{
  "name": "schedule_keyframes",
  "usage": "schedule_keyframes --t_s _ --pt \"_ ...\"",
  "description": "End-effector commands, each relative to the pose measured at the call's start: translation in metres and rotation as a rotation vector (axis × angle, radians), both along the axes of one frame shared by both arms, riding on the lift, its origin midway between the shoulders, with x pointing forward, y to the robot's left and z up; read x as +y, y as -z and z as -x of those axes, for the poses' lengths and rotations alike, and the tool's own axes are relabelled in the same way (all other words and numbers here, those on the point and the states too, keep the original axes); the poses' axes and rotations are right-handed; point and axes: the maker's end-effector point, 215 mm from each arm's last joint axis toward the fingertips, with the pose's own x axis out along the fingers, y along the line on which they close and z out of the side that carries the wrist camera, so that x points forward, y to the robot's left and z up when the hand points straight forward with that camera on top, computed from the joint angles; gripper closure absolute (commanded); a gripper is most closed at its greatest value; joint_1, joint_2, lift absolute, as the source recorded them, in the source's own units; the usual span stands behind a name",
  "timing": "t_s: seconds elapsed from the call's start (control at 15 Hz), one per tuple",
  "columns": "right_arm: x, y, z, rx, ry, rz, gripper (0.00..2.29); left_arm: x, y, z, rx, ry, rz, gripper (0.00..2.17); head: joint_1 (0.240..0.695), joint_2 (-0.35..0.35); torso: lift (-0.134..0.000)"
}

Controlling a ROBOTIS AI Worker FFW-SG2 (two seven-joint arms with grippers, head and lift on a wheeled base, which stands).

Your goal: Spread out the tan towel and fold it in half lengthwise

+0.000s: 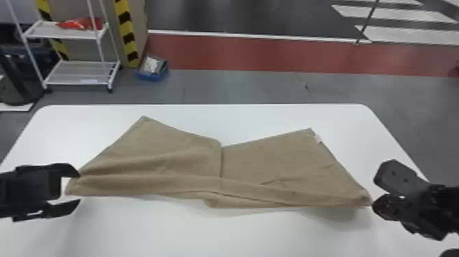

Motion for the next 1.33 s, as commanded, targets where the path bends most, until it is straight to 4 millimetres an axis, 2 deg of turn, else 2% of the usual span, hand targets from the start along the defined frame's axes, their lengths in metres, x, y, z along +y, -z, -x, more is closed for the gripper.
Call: schedule_keyframes --t_s 0.0,0.4,0.47,0.53,0.73,0.93,1.07,1.2,1.27 --pt "-0.001 0.0 0.001 -0.001 0.003 0.0 1.41 0.009 0.002 0.002 0.017 0.0 -0.026 0.55 0.695 -0.086 -0.125" --pt "0.0 -0.002 -0.002 -0.007 -0.001 0.0 1.41 0.007 0.01 0.005 0.037 0.013 -0.036 0.55 0.695 -0.072 -0.125" --pt "-0.001 -0.001 -0.001 -0.004 0.002 0.001 1.41 0.009 0.011 0.005 0.034 0.011 -0.051 0.6 0.695 -0.074 -0.125" --pt "-0.003 0.0 0.001 -0.003 0.008 0.002 1.41 0.007 0.013 0.004 0.04 0.015 -0.05 0.76 0.695 -0.074 -0.125" --pt "-0.005 0.0 0.003 -0.001 0.011 0.002 1.41 0.01 0.01 -0.002 0.029 0.006 -0.055 0.78 0.695 -0.078 -0.125" --pt "-0.003 0.001 0.003 -0.002 0.011 0.0 1.41 0.014 0.017 -0.004 0.04 -0.003 -0.097 0.78 0.695 -0.079 -0.125" --pt "-0.005 -0.001 0.002 -0.005 0.015 0.001 1.41 0.014 0.022 -0.002 0.061 -0.001 -0.108 1.09 0.695 -0.073 -0.125" --pt "-0.007 -0.001 0.003 -0.005 0.021 0.001 1.41 0.022 0.022 -0.002 0.073 -0.024 -0.121 1.11 0.695 -0.07 -0.125" --pt "-0.007 -0.004 0.002 -0.012 0.021 0.002 1.41 0.023 0.02 -0.003 0.073 -0.022 -0.123 1.27 0.695 -0.068 -0.125"
